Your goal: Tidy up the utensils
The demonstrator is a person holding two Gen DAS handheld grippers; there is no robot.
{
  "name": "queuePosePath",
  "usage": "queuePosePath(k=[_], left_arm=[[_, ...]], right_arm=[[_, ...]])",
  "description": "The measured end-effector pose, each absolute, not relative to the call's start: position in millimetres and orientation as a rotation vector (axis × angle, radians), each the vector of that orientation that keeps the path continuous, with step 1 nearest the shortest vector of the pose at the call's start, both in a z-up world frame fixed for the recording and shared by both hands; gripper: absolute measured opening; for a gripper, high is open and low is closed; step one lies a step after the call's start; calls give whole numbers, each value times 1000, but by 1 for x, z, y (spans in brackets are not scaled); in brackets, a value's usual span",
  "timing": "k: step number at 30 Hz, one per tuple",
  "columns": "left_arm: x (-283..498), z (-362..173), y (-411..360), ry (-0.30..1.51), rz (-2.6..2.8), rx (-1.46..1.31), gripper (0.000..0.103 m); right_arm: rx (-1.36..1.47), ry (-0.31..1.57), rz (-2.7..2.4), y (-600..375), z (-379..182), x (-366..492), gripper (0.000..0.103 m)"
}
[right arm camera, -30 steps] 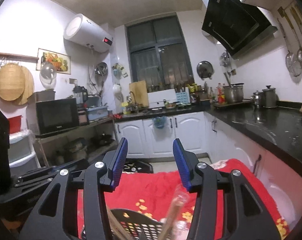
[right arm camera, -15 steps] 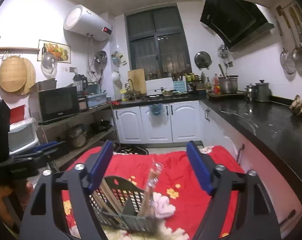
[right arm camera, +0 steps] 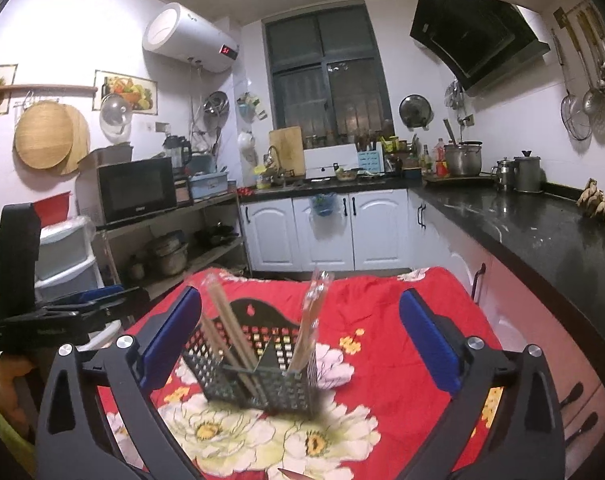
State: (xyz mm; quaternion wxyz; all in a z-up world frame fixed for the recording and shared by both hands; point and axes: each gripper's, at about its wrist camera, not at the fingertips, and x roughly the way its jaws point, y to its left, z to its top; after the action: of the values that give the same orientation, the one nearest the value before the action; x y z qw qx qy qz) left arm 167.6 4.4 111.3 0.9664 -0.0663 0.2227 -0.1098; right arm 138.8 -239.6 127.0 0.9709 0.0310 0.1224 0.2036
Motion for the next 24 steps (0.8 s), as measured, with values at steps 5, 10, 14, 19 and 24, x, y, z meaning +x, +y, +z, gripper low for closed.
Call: queuePosePath(k=[5,10,14,19,24], left_arm=[[153,87,6,486,-197,-133,92],[142,62,12,531,-164,-151,92],[137,45,20,563,-130,-162,92],[127,30,21,567,-102,-137,92],[115,15,14,573,-86,-92,92]], right_arm=[[40,303,419,-232,106,127,96],[-2,341,414,-224,85,117,96],[-20,363,430,-218,75,111,96],[-40,392,429,-213,56,104,96],[-50,428,420,-209,34,97,96]])
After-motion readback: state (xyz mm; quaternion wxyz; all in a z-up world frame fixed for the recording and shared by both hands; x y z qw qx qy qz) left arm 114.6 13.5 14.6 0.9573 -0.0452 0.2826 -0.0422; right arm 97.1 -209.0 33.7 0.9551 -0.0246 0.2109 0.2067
